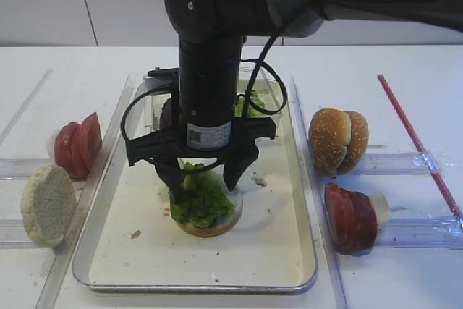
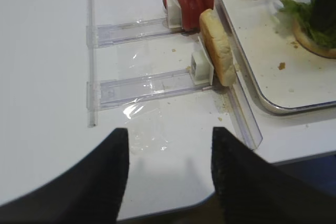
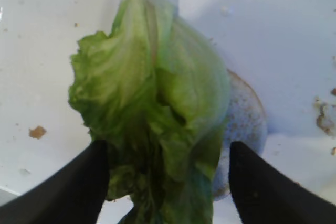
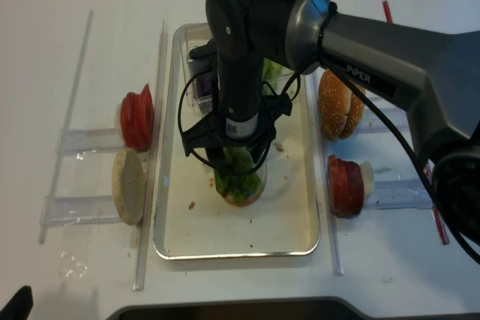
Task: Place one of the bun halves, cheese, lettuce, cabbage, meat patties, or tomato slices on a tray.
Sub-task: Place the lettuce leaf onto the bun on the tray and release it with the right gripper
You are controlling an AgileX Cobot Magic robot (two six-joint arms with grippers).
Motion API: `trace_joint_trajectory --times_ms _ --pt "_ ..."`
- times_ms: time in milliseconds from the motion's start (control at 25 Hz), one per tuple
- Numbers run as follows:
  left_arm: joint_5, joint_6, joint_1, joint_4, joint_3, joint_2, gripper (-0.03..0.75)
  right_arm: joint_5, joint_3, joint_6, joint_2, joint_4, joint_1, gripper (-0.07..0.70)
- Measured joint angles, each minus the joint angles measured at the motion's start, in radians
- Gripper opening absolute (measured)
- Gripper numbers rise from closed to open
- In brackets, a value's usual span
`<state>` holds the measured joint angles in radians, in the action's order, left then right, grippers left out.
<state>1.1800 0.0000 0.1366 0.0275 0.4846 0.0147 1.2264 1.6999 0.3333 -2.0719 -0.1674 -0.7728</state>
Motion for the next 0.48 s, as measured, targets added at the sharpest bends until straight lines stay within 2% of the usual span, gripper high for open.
trace_joint_trajectory --times_ms 160,480 --pt "0.000 0.000 0.000 0.000 0.000 0.000 0.345 0.000 0.000 0.002 0.000 0.000 0.000 0.546" --pt "0.000 0.000 0.000 0.000 0.000 0.000 0.345 -0.002 0.000 0.002 0.078 0.011 0.000 0.554"
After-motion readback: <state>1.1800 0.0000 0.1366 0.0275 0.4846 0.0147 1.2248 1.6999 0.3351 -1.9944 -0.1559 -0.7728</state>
